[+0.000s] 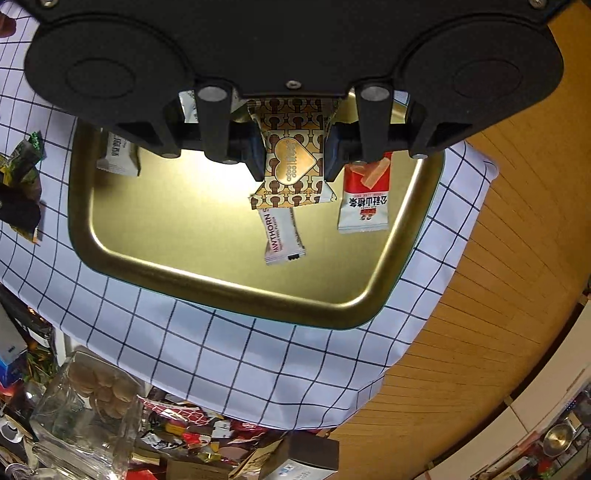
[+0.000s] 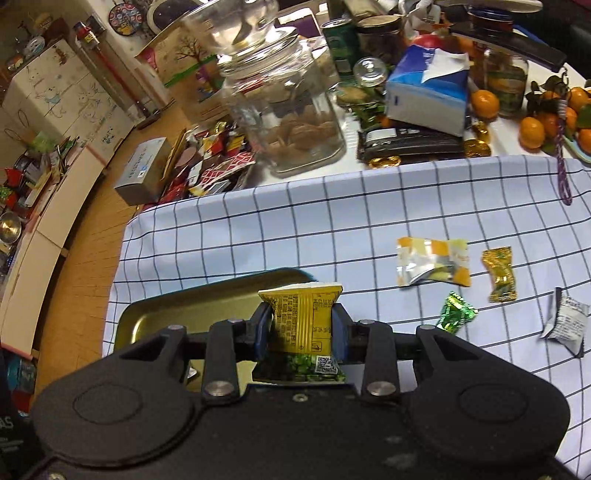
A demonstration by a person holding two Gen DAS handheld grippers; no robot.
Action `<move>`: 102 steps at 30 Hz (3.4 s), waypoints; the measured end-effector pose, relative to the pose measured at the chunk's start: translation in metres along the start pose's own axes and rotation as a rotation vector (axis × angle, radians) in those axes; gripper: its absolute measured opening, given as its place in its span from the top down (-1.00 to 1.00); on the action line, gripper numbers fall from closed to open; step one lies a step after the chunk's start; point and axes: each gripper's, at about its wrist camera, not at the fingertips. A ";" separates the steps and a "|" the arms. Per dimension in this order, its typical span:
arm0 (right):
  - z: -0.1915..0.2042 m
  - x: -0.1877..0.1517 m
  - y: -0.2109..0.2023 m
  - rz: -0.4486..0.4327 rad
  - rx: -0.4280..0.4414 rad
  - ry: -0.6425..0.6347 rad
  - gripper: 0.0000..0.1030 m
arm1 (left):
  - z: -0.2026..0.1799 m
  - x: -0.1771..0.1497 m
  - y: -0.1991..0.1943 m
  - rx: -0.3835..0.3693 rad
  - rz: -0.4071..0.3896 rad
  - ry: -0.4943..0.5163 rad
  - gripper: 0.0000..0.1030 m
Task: Organize snacks
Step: 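Carry the heart-print packet and pea packet over the gold tray and release both, then move both open tools back over the snacks on the cloth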
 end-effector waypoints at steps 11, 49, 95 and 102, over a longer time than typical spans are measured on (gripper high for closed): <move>0.024 -0.006 0.012 0.011 0.047 -0.051 0.29 | 0.009 -0.004 0.005 -0.015 0.015 0.015 0.18; 0.020 -0.010 0.022 0.083 -0.088 -0.129 -0.12 | -0.011 -0.014 -0.005 -0.029 0.005 0.098 0.18; -0.156 0.006 -0.072 0.005 -0.407 0.060 -0.01 | -0.165 -0.029 -0.068 -0.132 -0.062 0.322 0.18; -0.204 0.009 -0.091 -0.001 -0.403 0.211 -0.02 | -0.187 -0.030 -0.068 -0.144 -0.045 0.338 0.18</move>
Point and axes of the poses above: each gripper's, at about its wrist camera, not at the fingertips, and y roughly the way its jaws point, z to its left, x to its top, and after that the axes turned 9 degrees about x, right-handed
